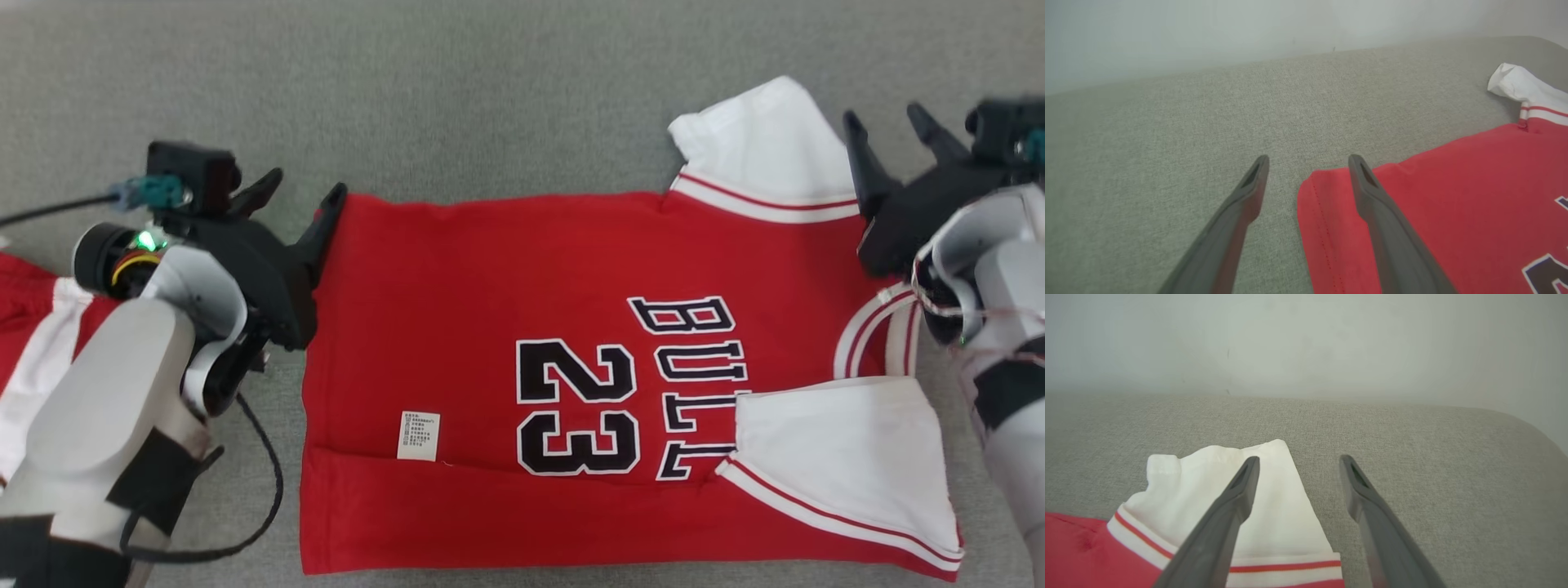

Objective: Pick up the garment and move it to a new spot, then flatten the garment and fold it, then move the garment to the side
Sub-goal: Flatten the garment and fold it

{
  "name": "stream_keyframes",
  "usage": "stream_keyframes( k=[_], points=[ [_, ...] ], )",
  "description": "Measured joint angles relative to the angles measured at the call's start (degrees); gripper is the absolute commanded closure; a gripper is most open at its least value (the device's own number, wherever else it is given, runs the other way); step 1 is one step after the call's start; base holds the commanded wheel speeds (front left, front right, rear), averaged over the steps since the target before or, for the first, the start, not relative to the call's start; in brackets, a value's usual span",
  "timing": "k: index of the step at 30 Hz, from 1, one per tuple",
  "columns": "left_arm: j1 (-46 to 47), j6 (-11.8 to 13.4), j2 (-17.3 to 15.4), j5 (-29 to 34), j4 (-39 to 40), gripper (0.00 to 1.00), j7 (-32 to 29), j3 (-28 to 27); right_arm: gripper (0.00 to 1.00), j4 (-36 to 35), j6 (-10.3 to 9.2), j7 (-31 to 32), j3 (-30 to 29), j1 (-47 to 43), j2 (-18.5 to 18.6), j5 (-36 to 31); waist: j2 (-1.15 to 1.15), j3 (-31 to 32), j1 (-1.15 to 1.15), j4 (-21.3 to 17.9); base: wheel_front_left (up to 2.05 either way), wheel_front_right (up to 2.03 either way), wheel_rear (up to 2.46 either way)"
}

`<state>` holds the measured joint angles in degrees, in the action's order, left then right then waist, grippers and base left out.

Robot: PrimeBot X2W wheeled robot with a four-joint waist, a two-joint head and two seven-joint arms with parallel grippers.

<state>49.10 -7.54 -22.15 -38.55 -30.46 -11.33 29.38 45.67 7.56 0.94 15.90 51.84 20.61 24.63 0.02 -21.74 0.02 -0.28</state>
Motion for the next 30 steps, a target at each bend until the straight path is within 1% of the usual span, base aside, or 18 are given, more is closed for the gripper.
stream_keyframes(
  k=[10, 19, 20, 22, 24, 25, 26, 27, 28, 30],
  points=[
    [6.33, 0.01, 0.01, -6.47, -4.07, 0.00, -4.66, 8.60, 0.00, 11.20, -0.01, 1.24, 5.46, 11.59, 0.02, 1.08, 0.00, -4.82, -0.01, 1.63, 0.00, 0.00, 0.00],
    [10.06, 0.00, 0.26, -10.57, -4.24, 0.00, -5.61, 12.56, 0.00, 17.78, 0.00, 3.78, 9.34, 16.44, -0.26, 2.43, 0.00, -7.19, -0.02, 3.44, 0.00, 0.00, 0.00],
    [10.26, 0.00, 0.37, -11.18, -4.32, 0.12, -5.94, 12.98, 0.00, 18.36, -0.01, 4.17, 9.85, 16.89, -0.25, 2.43, -0.01, -7.41, -0.02, 3.66, 0.00, 0.00, 0.00],
    [10.99, 0.01, 0.48, -11.94, -4.31, 0.52, -6.17, 13.90, 0.00, 19.52, -0.01, 4.80, 10.62, 18.19, -0.21, 2.48, -0.01, -7.86, -0.02, 4.06, 0.00, 0.00, 0.00],
    [11.70, 0.02, 0.56, -13.02, -4.34, 0.77, -6.24, 14.71, 0.00, 20.43, 0.00, 5.28, 11.51, 19.51, 0.04, 2.47, -0.01, -8.28, -0.03, 4.44, 0.00, 0.00, 0.00],
    [12.11, 0.02, 0.65, -13.66, -4.41, 1.00, -6.26, 15.01, 0.19, 21.03, 0.00, 5.71, 11.81, 20.10, 0.15, 2.48, -0.02, -8.48, -0.02, 4.63, 0.00, 0.00, 0.00],
    [12.34, 0.02, 0.78, -14.02, -4.39, 1.00, -6.34, 15.35, 0.80, 21.92, 0.00, 6.71, 12.04, 20.79, 0.14, 2.53, -0.01, -8.66, -0.02, 4.82, 0.00, 0.00, 0.00],
    [12.48, -0.01, 0.98, -14.19, -4.43, 1.00, -6.33, 15.77, 0.80, 22.36, 0.00, 7.75, 12.09, 21.37, 0.01, 2.91, -0.02, -8.81, -0.03, 4.99, 0.00, 0.00, 0.00],
    [12.69, 0.00, 1.12, -14.57, -4.49, 1.00, -6.32, 16.11, 1.00, 22.69, 0.00, 8.17, 12.00, 21.97, -0.14, 3.66, -0.02, -8.94, -0.03, 5.11, 0.00, 0.00, 0.00],
    [13.21, -0.01, 0.97, -15.02, -4.61, 1.00, -5.69, 16.58, 1.00, 23.02, 0.00, 8.09, 12.12, 22.62, -0.57, 4.10, -0.02, -9.09, -0.02, 5.19, 0.00, 0.00, 0.00]
  ],
)
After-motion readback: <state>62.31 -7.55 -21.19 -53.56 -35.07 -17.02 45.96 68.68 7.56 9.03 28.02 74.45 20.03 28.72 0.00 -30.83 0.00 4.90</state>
